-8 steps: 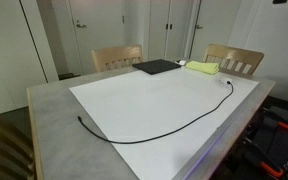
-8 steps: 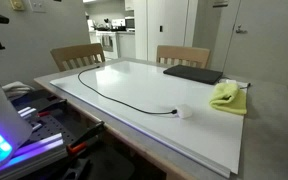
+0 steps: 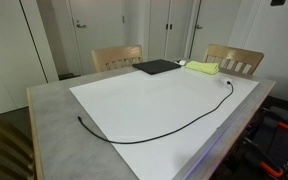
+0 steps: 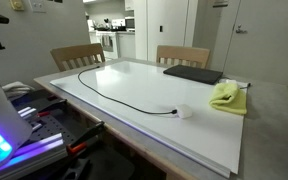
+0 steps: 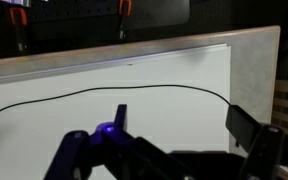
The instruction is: Take the charger and position it in the center of the table
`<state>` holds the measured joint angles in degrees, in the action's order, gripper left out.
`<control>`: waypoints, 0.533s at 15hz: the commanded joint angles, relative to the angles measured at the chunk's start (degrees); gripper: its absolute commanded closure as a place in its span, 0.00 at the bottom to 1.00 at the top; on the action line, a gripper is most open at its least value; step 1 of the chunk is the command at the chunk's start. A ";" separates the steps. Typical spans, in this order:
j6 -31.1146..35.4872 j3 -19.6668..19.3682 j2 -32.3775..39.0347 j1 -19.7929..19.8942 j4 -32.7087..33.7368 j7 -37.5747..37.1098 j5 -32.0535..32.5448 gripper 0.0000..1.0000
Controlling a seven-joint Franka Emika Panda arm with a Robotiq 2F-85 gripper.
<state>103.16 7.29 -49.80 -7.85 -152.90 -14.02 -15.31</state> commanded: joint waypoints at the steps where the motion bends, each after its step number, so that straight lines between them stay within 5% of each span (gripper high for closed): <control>1: -0.10 0.69 6.43 1.05 3.31 2.83 1.01 0.00; 8: -0.47 1.95 16.99 -0.48 9.33 6.39 1.77 0.00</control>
<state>103.27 8.03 -39.03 -8.00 -147.64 -9.12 -14.56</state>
